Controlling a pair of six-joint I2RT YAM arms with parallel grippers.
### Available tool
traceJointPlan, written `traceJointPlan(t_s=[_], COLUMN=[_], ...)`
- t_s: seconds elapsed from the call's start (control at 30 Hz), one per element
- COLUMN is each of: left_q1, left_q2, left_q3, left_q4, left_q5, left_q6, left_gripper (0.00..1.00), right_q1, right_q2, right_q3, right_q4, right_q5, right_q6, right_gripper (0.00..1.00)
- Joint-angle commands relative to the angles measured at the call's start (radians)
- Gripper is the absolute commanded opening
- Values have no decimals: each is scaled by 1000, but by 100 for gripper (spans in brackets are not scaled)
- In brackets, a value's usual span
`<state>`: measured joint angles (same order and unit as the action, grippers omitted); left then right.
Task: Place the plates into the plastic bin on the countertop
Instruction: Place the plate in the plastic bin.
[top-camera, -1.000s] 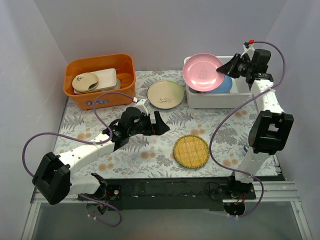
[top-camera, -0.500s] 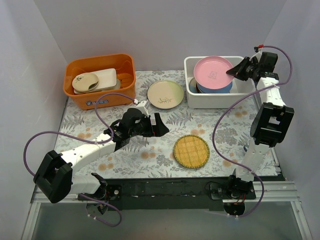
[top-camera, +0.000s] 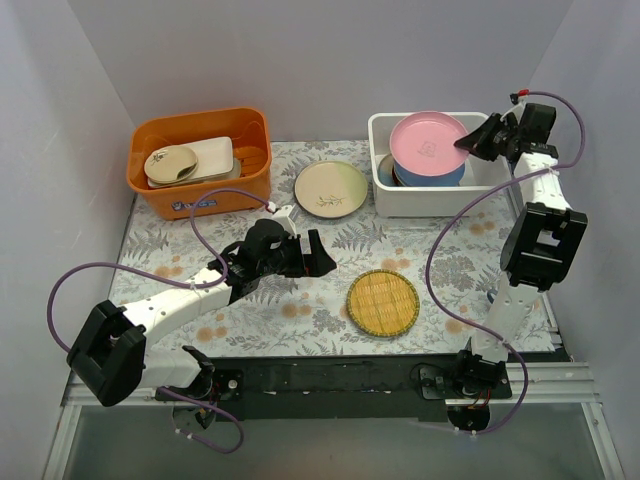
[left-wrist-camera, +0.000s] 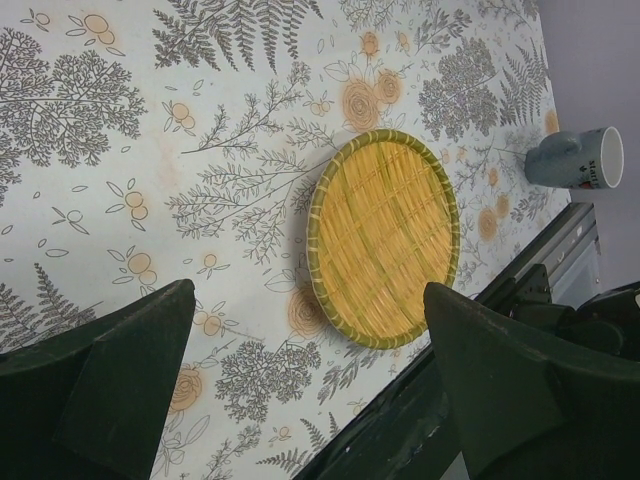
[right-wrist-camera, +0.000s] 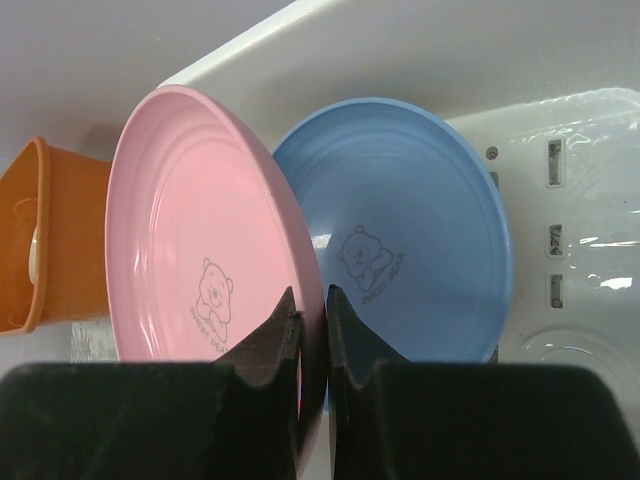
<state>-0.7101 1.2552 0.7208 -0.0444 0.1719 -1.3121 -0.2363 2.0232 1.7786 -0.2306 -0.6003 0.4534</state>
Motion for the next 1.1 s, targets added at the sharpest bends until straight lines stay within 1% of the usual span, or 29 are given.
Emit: traceJointPlan(t_s=[0.0, 0.2, 0.27, 0.3, 0.37, 0.4, 0.47, 0.5, 0.57, 0.6, 0.63, 0.67, 0.7, 0.73, 0.83, 1.07], left_q1=[0, -2, -2, -2, 0, -2, -2, -2, -2, -2, -2, -2, -2, -3, -3, -3], left_q2=[-23, -16, -13, -10, -8, -7, 1, 4, 22, 29, 36, 53, 62, 72, 110, 165], left_q3=[3, 3, 8, 9, 9, 8, 9, 8, 14, 12, 15, 20, 22, 23, 34, 39], left_q4=[-6, -8, -17, -21, -22, -18, -12, -9, -11, -9, -9, -11, -11, -12, -11, 12], left_q5=[1, 11, 14, 15, 14, 15, 23, 29, 37, 41, 46, 57, 63, 69, 89, 136], left_q6=[22, 20, 24, 24, 24, 22, 17, 17, 17, 17, 19, 20, 22, 22, 25, 20], left_gripper=[98, 98, 98, 98, 98, 98, 98, 98, 98, 98, 98, 98, 98, 98, 98, 98], right_q1=[-8, -8, -8, -6, -6, -6, -3, -1, 0, 2, 5, 6, 6, 6, 6, 6], right_q2=[35, 63, 63, 63, 60, 51, 40, 31, 16, -10, -26, -47, -88, -110, -168, -211], right_q3=[48, 27, 24, 24, 18, 13, 2, 1, -10, -33, -50, -74, -99, -144, -192, -217], right_q4=[39, 47, 42, 43, 43, 51, 59, 54, 54, 60, 76, 92, 114, 144, 181, 211], right_q5=[1, 5, 20, 20, 25, 27, 30, 33, 54, 69, 86, 118, 135, 152, 185, 169], right_q6=[22, 22, 18, 16, 14, 16, 11, 13, 5, 2, 2, 2, 7, 8, 13, 33], right_gripper=[1, 13, 18, 23, 28, 35, 43, 50, 59, 69, 74, 83, 96, 98, 98, 98])
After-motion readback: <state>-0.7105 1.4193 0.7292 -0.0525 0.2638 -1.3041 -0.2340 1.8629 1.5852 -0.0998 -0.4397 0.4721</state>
